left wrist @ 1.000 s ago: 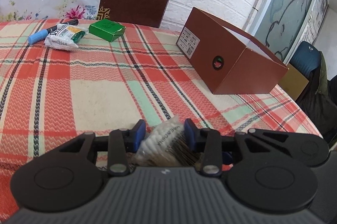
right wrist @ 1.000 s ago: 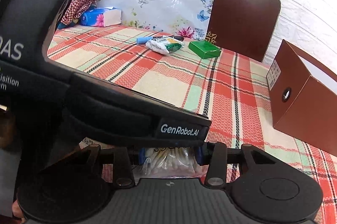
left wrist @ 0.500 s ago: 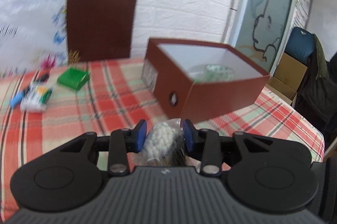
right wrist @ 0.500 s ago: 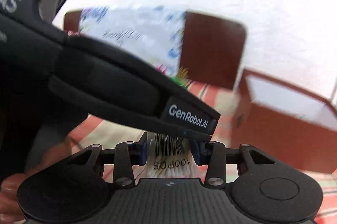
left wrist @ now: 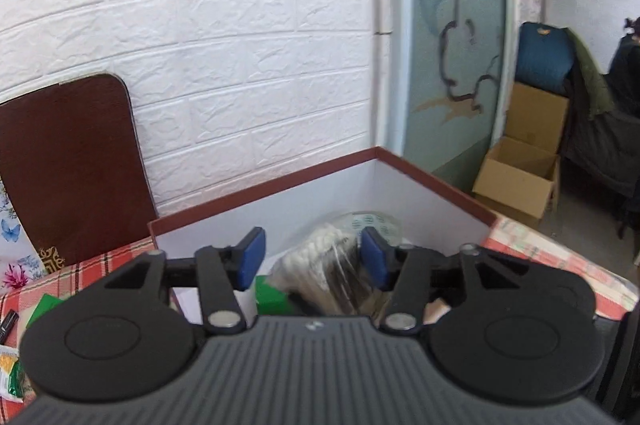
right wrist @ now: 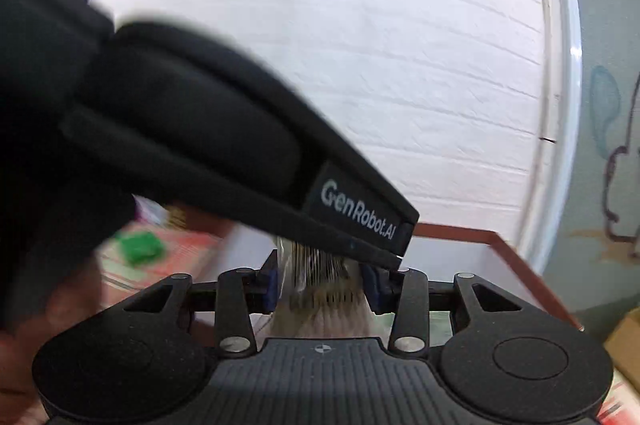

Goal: Organize objects
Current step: 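Carry the cotton-swab bag into the brown box with both tools and open them, then move the right tool to the snack bag and grasp it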

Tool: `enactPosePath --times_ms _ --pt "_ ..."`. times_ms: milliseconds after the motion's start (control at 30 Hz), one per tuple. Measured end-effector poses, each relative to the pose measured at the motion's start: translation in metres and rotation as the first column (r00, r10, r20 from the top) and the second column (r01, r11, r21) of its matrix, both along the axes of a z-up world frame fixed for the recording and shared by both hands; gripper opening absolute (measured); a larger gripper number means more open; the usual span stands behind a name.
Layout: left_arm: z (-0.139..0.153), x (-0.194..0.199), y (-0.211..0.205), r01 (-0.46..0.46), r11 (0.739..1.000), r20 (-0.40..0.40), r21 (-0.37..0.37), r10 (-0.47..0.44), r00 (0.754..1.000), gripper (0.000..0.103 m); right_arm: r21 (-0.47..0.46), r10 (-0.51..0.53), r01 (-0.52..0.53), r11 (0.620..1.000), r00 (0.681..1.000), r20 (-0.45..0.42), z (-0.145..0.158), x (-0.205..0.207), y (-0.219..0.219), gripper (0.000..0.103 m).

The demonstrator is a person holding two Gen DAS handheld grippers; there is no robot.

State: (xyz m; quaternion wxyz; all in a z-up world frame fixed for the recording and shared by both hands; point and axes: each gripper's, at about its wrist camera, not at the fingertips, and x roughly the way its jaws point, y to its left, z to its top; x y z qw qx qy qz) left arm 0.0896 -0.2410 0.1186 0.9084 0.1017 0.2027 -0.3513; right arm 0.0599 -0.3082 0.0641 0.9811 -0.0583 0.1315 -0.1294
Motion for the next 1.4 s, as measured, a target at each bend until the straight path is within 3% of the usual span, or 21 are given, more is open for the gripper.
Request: enactPosePath --times_ms 33,67,200,500,600,633,733,900,1067,1133,1233,1267,1333,1400 --pt "-0.004 0.01 -0.005 -0.036 0.999 -0.011 0.019 0.036 0.999 0.06 0.014 -0.031 0.031 0.999 0.999 -0.023 -0.003 0.007 -0.007 0.05" --pt "-0.008 0.02 -0.007 -0.073 0.997 -0.028 0.037 0.074 0.997 0.06 0.041 -0.047 0.048 0.998 0.998 -0.035 -0.005 0.011 -0.014 0.051" --pt "-0.018 0.04 0.009 -0.165 0.985 -0.104 0.043 0.169 0.98 0.061 0.118 -0.078 0.074 0.99 0.997 0.028 -0.007 -0.004 -0.025 0.061" --pt "-0.017 -0.015 0.056 -0.18 0.984 -0.065 0.008 0.18 0.982 0.069 0.155 -0.076 0.052 0.987 0.986 0.152 -0.019 -0.071 0.017 0.063" --pt "-0.031 -0.028 0.074 -0.204 0.979 -0.092 0.021 0.205 0.974 0.071 0.161 -0.044 0.022 0.987 0.99 0.133 -0.024 -0.089 0.029 0.063" --pt "-0.035 -0.033 0.085 -0.215 0.977 -0.093 0.001 0.214 0.972 0.075 0.162 -0.023 0.004 0.987 0.993 0.116 -0.025 -0.088 0.036 0.063" --pt "-0.05 -0.038 0.112 -0.275 0.961 -0.118 0.033 0.277 0.954 0.077 0.171 0.062 -0.067 0.983 0.997 0.036 -0.034 -0.077 0.051 0.063" --pt "-0.087 -0.034 0.174 -0.41 0.907 -0.187 0.1 0.422 0.887 0.077 0.206 0.251 -0.221 0.953 0.958 -0.135 -0.046 -0.06 0.086 0.065" --pt "-0.119 -0.028 0.244 -0.551 0.802 -0.124 0.23 0.585 0.801 0.078 0.234 0.371 -0.311 0.921 0.882 -0.291 -0.061 -0.039 0.124 0.065" --pt "-0.124 -0.028 0.277 -0.6 0.771 -0.094 0.21 0.627 0.773 0.085 0.24 0.401 -0.338 0.91 0.863 -0.307 -0.063 -0.03 0.136 0.065" --pt "-0.128 -0.022 0.322 -0.689 0.701 -0.061 0.185 0.708 0.703 0.089 0.244 0.43 -0.366 0.898 0.845 -0.319 -0.064 -0.005 0.158 0.072" --pt "-0.13 -0.02 0.338 -0.712 0.684 -0.074 0.158 0.727 0.683 0.09 0.25 0.439 -0.373 0.894 0.842 -0.315 -0.064 0.003 0.164 0.074" --pt "-0.132 -0.01 0.368 -0.746 0.663 -0.194 0.066 0.742 0.642 0.094 0.28 0.451 -0.375 0.884 0.842 -0.295 -0.062 0.023 0.175 0.077" --pt "-0.131 -0.007 0.376 -0.765 0.642 -0.203 0.037 0.755 0.624 0.095 0.301 0.441 -0.358 0.884 0.853 -0.28 -0.063 0.045 0.184 0.077"
